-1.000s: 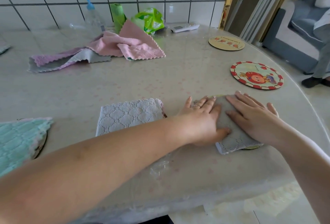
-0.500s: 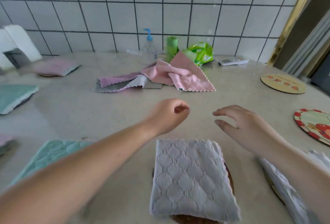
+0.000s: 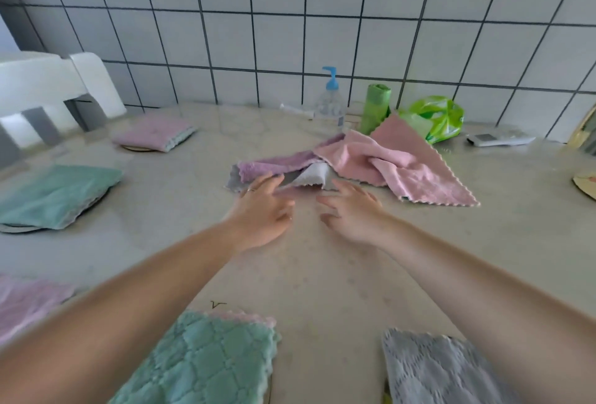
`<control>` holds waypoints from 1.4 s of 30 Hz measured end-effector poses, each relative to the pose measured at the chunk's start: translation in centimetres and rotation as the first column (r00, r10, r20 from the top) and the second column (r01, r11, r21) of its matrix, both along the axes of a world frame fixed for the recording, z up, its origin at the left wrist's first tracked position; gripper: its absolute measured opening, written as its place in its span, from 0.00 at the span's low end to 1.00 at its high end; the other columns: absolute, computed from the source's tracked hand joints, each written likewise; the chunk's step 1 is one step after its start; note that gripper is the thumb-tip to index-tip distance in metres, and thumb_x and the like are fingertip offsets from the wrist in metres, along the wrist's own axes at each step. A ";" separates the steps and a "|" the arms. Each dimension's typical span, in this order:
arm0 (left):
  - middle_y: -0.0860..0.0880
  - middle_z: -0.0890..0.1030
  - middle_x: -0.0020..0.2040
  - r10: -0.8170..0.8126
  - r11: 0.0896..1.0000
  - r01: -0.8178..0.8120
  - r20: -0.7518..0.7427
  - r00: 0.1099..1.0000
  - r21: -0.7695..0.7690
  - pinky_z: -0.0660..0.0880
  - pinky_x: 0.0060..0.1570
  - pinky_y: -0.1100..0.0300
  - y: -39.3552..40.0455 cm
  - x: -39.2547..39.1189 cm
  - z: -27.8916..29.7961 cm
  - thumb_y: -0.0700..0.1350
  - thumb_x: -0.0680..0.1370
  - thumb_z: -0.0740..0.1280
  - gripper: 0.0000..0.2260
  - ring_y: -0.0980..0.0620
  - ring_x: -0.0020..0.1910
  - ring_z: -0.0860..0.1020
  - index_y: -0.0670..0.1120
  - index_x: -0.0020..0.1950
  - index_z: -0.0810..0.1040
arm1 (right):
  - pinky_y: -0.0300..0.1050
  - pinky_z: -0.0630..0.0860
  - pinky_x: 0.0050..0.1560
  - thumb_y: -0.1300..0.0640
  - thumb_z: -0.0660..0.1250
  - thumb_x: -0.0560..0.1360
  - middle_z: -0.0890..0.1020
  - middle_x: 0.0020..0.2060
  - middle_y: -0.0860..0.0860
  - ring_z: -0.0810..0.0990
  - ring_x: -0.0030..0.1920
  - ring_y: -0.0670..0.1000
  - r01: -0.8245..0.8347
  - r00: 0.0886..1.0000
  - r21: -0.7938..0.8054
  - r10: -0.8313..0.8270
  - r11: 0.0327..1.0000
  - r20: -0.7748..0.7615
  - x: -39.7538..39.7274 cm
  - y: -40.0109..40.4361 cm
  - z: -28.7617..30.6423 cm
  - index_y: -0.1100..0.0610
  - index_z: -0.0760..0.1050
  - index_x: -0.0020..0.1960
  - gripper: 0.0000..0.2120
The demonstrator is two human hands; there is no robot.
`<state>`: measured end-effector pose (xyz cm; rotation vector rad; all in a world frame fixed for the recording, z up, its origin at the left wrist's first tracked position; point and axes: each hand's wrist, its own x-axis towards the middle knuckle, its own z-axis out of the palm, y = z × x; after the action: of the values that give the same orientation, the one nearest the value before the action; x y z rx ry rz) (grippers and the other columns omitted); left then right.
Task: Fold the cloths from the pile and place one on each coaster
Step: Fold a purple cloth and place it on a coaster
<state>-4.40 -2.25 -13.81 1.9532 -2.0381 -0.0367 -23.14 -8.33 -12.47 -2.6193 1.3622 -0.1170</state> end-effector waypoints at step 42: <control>0.40 0.79 0.42 -0.099 0.757 -0.348 -0.624 0.775 -0.552 0.74 0.46 0.53 -2.8 9.4 23.5 0.43 0.78 0.64 0.07 0.46 0.41 0.77 0.43 0.47 0.81 | 0.43 0.64 0.32 0.53 0.57 0.78 0.82 0.44 0.54 0.77 0.36 0.53 0.288 0.626 -0.157 -0.062 0.945 0.777 -0.4 -8.2 21.5 0.52 0.72 0.49 0.06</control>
<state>4.97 -5.05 9.67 1.3690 -1.2254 0.0441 -23.49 -16.58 9.01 -2.1149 1.2928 -1.3688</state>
